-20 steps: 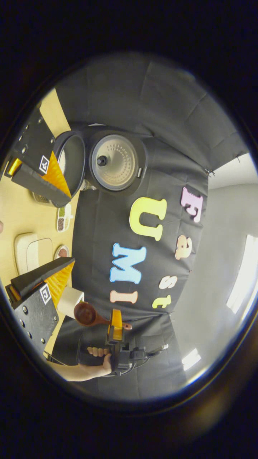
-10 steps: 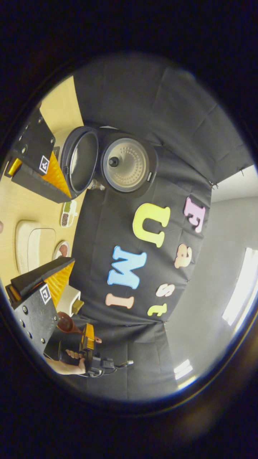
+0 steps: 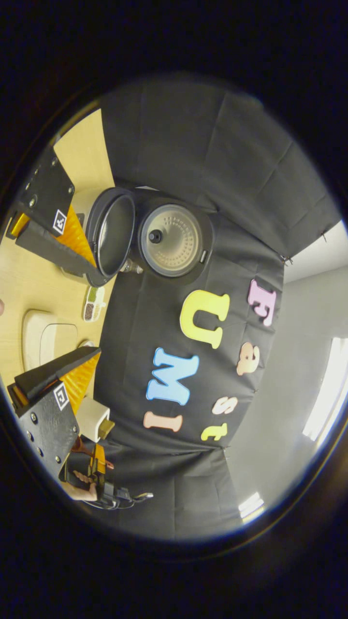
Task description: Close the left gripper, press the button to open the rice cooker; take a wooden spoon from the chopstick holder with the right hand, scoop a spoonful of rice and pour it into the rice cooker, then put the wooden spoon back into the chopstick holder.
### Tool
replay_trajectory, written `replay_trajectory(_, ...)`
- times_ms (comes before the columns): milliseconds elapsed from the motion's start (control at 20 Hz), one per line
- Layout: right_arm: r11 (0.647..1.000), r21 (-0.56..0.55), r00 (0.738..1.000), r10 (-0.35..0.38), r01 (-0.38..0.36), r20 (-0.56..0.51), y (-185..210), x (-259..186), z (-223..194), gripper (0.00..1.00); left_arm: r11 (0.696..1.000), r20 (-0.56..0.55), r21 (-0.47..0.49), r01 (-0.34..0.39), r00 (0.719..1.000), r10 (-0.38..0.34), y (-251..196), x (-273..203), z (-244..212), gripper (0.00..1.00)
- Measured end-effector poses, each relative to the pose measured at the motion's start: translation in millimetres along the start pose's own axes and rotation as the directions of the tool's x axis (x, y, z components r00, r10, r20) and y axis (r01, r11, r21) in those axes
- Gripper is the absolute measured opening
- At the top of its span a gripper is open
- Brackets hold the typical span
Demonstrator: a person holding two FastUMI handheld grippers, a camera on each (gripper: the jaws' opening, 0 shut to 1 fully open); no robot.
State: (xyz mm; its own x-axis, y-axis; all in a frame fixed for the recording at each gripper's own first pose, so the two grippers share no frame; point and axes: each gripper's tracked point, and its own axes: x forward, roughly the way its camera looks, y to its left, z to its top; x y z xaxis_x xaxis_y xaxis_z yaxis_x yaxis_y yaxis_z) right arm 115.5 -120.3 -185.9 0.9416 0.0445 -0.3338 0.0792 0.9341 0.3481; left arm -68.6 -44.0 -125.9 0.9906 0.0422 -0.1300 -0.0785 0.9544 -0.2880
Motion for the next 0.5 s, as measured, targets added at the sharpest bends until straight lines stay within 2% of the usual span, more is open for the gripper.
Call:
replay_trajectory(200,0.999,0.031,0.999,-0.034,0.035,-0.034,-2.6,16.0,-22.8,0.19,0.999,0.007,-0.002,-0.04,0.999,0.04,16.3,0.6,4.6,0.93)
replay_trajectory(300,0.998,0.052,0.998,-0.031,0.035,-0.062,-4.6,21.4,-36.8,0.16,0.998,0.019,0.004,-0.057,0.998,0.057,23.2,2.9,11.5,0.93)
replay_trajectory(500,0.997,0.069,0.996,-0.029,0.035,-0.082,-7.1,24.8,-49.8,0.23,0.998,0.072,-0.004,-0.06,0.996,0.06,27.7,8.3,39.2,0.93)
